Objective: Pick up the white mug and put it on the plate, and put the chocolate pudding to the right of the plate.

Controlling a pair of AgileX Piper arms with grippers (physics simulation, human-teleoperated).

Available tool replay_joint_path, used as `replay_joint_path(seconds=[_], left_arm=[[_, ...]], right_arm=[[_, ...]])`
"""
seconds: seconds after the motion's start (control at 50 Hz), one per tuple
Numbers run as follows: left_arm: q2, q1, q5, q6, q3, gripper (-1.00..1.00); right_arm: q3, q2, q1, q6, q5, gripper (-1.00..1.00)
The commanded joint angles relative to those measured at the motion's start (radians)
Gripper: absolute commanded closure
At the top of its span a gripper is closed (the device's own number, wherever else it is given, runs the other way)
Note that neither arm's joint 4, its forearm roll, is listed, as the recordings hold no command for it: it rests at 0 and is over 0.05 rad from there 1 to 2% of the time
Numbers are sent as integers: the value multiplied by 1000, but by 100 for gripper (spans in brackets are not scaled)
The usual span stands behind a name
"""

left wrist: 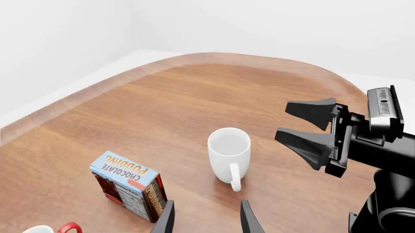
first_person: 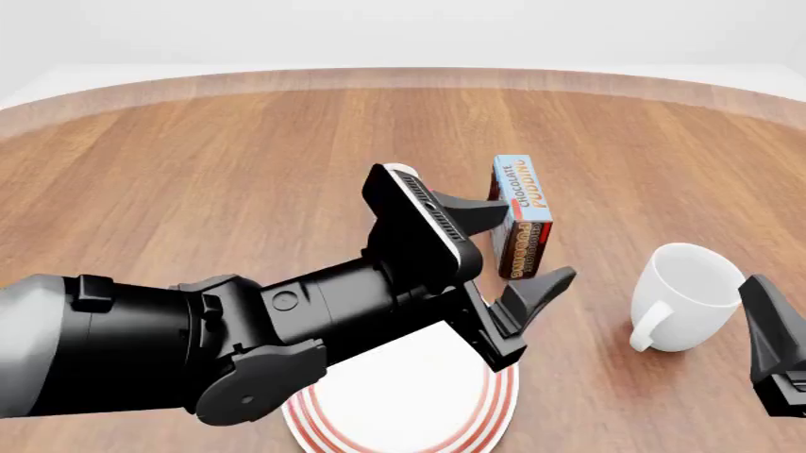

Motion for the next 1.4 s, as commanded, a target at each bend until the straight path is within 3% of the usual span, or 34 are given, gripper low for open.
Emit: replay_joint_path(seconds=[0.02,1.4], left_arm=[[51,-21,0,-9,-34,-100],[290,-97,85,-36,-268,-100]], right_arm=[[0,0,1,1,-1,-100],[0,0,4,5,-2,-100]])
